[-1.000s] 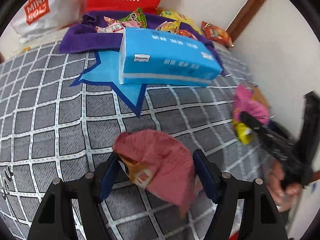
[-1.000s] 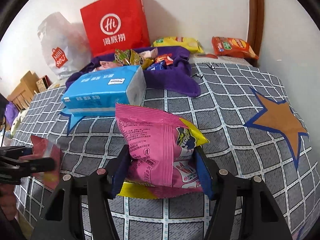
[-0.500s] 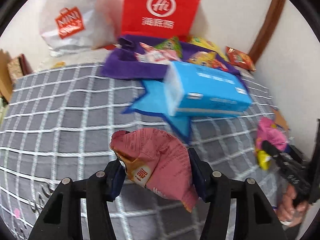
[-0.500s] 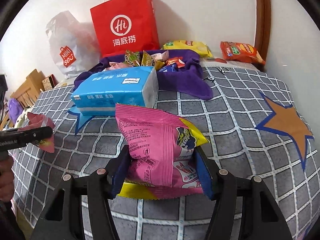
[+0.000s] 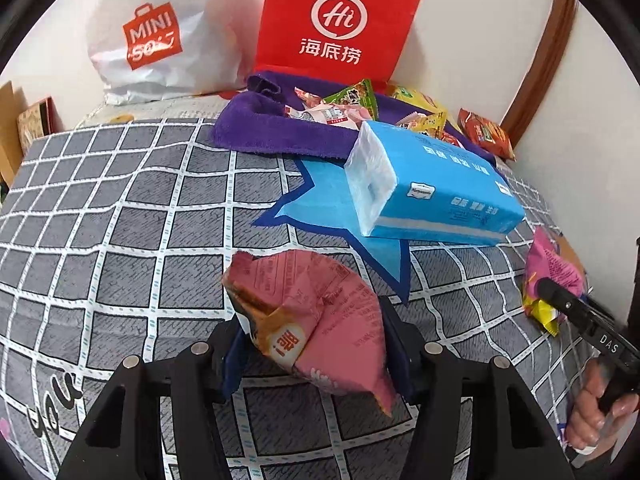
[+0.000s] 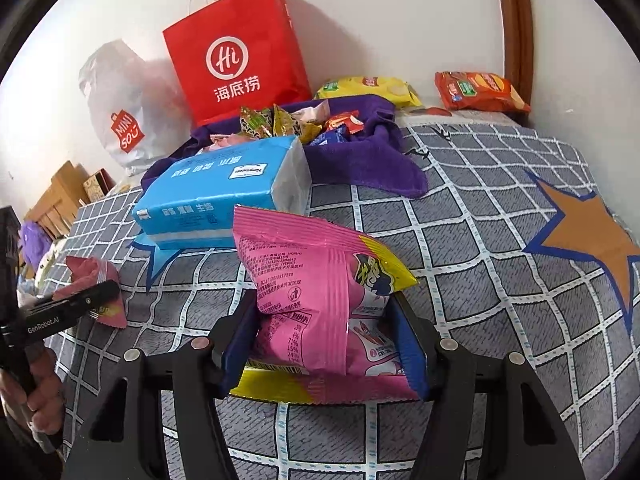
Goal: Organize snacks
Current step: 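Grasp the pink printed snack bag with the left gripper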
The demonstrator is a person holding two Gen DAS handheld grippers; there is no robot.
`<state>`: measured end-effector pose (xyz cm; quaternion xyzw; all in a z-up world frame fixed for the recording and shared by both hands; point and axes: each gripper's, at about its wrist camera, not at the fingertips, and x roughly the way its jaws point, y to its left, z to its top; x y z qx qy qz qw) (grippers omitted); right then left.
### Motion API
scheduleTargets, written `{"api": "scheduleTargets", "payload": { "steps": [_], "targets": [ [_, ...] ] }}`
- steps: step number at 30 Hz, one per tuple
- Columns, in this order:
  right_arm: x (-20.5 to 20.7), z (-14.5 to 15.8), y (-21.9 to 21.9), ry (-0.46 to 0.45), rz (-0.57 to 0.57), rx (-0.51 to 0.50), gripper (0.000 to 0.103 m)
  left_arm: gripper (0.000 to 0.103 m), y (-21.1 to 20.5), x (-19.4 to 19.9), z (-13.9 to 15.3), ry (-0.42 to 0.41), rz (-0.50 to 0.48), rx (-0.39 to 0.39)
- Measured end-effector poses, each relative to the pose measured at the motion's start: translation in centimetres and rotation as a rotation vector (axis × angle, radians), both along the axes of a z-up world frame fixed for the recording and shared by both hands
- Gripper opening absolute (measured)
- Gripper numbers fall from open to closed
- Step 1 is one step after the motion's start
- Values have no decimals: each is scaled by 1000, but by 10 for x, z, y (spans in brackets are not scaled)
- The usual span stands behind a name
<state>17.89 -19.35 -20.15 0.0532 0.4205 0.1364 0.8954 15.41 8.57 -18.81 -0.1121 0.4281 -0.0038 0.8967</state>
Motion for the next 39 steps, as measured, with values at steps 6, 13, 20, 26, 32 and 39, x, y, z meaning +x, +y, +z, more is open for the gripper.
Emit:
{"api": "scheduleTargets", "payload": {
  "steps": [6, 13, 20, 26, 32, 39],
  "targets": [
    [1, -2, 0, 7, -7, 8, 63, 55, 0, 0, -1, -1, -1, -1],
    [1, -2, 1, 7, -8, 0, 64, 55, 1, -2, -1, -5, -19, -19],
    [2, -4, 1, 9, -9, -3, 64, 55, 2, -3, -2, -8, -26, -35],
    [3, -5, 1, 15, -10, -9, 64, 55, 1, -3, -2, -8, -26, -33],
    [4, -5, 0, 23, -3, -7, 65, 55, 0, -4, -2, -7, -27, -27],
    [2, -5, 1, 18, 1, -17, 65, 55, -1, -5, -1, -4, -31, -14]
  ]
}}
